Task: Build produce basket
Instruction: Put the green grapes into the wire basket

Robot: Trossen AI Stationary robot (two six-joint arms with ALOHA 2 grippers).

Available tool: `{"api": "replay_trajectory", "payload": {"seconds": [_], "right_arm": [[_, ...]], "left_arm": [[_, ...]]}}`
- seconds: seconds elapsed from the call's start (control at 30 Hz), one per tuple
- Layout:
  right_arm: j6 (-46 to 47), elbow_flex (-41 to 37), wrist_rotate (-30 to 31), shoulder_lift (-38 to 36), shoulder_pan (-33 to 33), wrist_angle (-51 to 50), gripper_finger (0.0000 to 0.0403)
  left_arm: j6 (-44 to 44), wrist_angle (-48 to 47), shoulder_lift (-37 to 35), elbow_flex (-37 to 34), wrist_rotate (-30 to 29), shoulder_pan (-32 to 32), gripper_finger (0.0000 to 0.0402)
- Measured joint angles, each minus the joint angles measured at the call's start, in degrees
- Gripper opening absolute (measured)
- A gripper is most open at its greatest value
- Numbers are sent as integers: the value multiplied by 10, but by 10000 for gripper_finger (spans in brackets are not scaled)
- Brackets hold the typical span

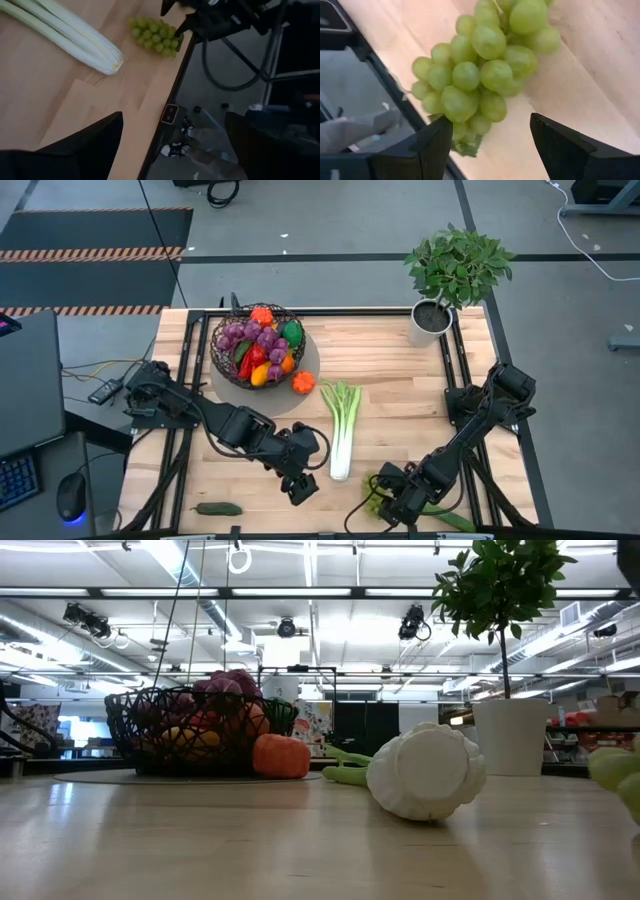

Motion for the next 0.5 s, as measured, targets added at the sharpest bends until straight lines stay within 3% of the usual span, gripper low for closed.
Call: {"api": "replay_trajectory", "payload": {"seconds": [0.5], "right_arm": [[-128,0,38,19,-41,96,269]], "left_arm": [[-40,40,0,0,-26,7,357]]}}
